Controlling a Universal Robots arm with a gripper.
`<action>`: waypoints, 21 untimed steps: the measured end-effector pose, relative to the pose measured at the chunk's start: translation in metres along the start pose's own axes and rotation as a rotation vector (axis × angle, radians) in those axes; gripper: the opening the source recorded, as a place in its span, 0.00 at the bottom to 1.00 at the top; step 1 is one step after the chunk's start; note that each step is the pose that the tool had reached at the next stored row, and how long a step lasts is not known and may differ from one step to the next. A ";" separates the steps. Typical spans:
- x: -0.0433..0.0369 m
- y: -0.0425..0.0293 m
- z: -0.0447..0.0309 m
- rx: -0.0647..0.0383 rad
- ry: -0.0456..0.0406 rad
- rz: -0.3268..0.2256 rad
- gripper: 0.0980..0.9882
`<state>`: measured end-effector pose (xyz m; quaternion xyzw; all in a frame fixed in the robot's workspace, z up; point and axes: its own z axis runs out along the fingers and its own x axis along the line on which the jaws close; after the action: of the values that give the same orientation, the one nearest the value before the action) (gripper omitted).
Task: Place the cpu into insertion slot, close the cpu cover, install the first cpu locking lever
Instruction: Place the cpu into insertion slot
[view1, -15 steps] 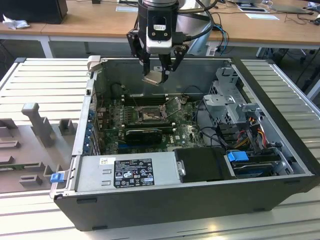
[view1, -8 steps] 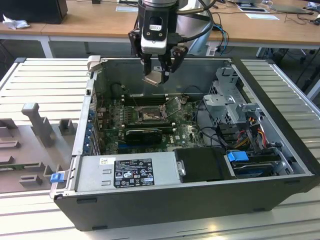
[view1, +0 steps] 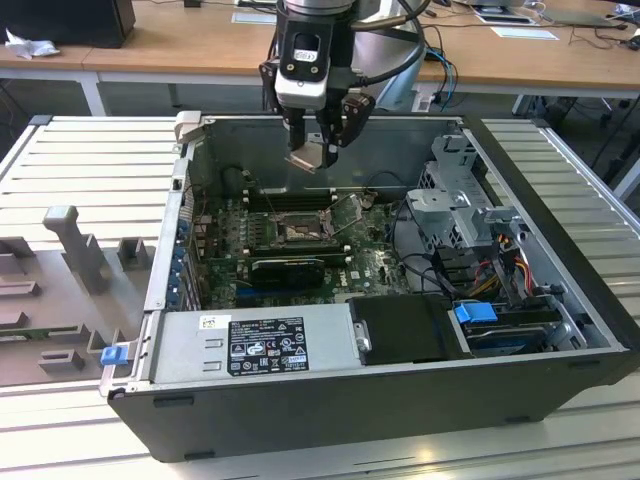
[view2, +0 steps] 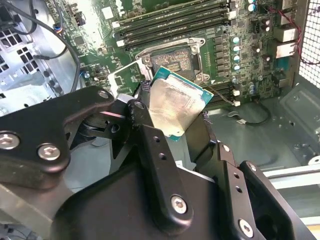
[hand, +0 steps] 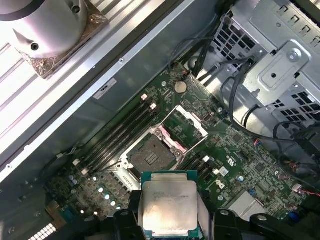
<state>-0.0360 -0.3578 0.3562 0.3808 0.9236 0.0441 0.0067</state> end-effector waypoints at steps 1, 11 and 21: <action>0.0000 0.0000 0.0001 0.000 -0.0009 0.011 0.48; -0.0001 -0.0002 0.0017 0.001 -0.0086 0.073 0.48; -0.0001 -0.0003 0.0033 0.002 -0.0191 0.153 0.48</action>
<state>-0.0360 -0.3578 0.3529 0.4505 0.8918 0.0398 0.0116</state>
